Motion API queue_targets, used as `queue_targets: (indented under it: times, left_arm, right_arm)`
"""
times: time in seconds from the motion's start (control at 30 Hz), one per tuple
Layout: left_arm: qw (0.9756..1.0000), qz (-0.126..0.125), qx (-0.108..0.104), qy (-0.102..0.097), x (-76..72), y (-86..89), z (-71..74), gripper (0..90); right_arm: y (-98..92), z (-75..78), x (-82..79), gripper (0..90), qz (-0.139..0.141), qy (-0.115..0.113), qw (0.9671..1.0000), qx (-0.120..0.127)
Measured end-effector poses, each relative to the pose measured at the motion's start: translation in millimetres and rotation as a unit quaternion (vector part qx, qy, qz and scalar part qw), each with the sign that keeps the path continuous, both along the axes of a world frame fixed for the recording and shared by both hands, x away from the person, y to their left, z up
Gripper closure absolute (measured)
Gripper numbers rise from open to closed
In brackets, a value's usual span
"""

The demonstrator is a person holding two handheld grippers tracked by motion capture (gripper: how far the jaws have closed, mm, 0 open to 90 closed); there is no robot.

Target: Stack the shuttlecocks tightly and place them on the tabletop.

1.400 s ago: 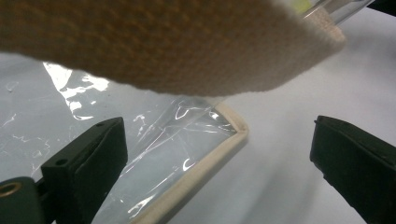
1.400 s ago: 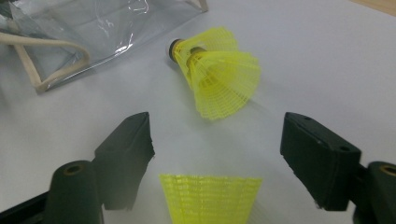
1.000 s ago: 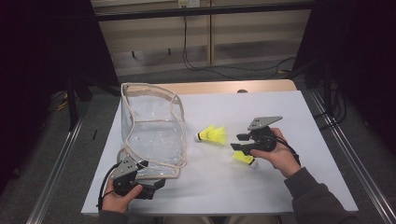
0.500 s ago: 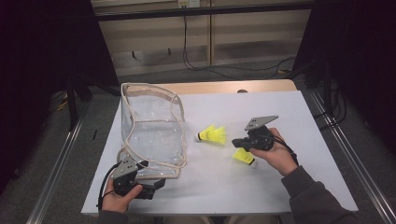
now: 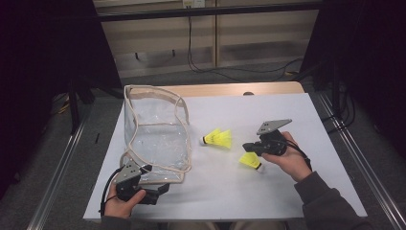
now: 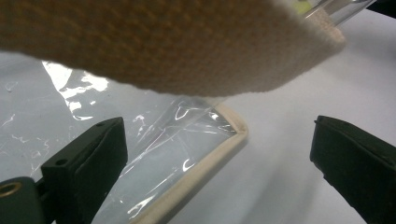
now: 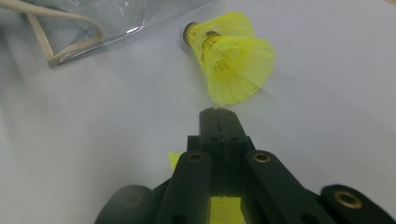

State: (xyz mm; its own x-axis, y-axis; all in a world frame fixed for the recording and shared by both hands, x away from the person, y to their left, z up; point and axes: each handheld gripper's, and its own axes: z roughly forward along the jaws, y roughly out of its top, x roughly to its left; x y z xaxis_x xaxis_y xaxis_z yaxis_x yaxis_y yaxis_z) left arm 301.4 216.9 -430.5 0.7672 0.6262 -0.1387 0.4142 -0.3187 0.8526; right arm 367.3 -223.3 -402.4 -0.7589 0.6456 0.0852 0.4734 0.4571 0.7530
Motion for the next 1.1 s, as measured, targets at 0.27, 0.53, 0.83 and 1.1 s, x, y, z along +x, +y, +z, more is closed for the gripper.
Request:
queue_targets:
  times: [0.27, 0.53, 0.83, 1.1]
  left_arm:
    - [1.0, 0.001, 0.002, 0.0, -0.2, -0.2, 0.2, 4.0]
    - [1.0, 0.001, 0.002, 0.0, -0.2, -0.3, 0.2, 4.0]
    - [1.0, 0.001, 0.001, 0.0, 0.0, -0.4, 0.0, 4.0]
    - [1.0, 0.001, 0.0, 0.0, 0.1, -0.3, -0.1, 4.0]
  right_arm:
    - [-9.2, 2.4, -2.7, 90.0, -0.005, -0.003, 1.0, 0.0]
    - [-14.6, 2.5, -2.3, 90.0, -0.011, -0.002, 0.9999, -0.002]
    - [-8.7, 4.2, -3.3, 66.6, 0.003, -0.013, 0.9998, 0.012]
    - [0.1, -3.3, -4.9, 53.9, 0.032, -0.005, 0.9993, -0.016]
